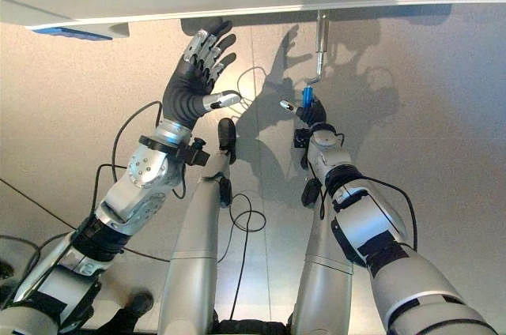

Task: Raise the hospital bed

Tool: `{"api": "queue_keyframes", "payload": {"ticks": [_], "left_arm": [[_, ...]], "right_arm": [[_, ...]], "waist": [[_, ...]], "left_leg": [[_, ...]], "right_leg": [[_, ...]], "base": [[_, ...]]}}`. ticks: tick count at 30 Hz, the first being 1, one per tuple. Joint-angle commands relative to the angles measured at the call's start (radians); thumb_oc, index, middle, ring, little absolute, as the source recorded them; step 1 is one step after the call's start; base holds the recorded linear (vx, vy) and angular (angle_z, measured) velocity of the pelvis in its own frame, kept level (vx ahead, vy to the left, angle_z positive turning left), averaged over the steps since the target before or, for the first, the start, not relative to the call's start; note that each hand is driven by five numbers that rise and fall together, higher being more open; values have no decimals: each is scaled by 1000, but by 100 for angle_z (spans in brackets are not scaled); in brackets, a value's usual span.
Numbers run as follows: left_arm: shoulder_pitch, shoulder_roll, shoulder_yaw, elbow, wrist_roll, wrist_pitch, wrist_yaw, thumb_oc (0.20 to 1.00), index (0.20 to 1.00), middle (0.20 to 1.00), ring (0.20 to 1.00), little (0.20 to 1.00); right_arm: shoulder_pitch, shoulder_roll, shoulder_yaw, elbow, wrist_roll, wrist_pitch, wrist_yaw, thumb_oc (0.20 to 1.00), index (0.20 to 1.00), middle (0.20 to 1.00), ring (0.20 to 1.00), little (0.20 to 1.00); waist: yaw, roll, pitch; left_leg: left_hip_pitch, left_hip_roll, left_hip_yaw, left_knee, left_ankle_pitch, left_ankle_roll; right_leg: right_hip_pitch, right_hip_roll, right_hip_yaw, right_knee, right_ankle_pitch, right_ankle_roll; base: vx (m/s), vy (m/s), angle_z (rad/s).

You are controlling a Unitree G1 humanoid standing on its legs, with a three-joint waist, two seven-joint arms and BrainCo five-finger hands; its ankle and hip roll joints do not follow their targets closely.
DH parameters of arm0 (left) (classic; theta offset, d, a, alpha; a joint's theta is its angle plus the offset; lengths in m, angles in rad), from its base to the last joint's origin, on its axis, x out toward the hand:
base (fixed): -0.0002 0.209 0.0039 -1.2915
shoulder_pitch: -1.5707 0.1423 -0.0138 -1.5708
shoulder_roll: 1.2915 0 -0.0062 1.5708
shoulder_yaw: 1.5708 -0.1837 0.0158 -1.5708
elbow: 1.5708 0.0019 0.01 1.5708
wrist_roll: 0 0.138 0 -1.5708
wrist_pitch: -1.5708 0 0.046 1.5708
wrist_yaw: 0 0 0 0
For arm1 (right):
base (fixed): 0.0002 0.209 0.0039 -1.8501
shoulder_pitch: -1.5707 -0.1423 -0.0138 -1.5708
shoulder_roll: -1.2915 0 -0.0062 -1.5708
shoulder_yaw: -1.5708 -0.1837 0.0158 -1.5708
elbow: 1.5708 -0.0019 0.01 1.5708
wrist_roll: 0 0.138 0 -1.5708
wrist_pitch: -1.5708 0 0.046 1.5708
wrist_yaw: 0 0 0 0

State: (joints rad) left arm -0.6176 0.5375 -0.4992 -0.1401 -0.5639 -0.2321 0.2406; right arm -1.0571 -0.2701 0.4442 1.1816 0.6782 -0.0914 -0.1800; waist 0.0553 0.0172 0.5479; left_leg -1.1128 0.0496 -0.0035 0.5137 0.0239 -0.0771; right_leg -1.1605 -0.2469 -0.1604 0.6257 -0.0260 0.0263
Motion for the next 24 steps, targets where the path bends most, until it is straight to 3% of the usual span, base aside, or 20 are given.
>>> {"api": "queue_keyframes", "payload": {"ticks": [1,24], "left_arm": [[14,-17,3,-176,3,-42,8,1000,1000,1000,1000,1000],[18,17,2,-200,18,-47,30,1000,1000,1000,1000,1000]], "right_arm": [[-1,-2,25,-25,-27,-14,2,200,200,200,200,200],[-82,4,151,-146,-270,-10,-43,200,200,200,200,200]], "waist": [[24,48,-28],[16,37,-28]], "left_leg": [[-55,-12,13,-24,-4,11],[-55,-15,18,-26,-3,14]], "right_leg": [[6,-6,36,-27,40,105],[5,-11,40,-28,43,110]], "base": [[0,0,0],[0,0,0]]}}
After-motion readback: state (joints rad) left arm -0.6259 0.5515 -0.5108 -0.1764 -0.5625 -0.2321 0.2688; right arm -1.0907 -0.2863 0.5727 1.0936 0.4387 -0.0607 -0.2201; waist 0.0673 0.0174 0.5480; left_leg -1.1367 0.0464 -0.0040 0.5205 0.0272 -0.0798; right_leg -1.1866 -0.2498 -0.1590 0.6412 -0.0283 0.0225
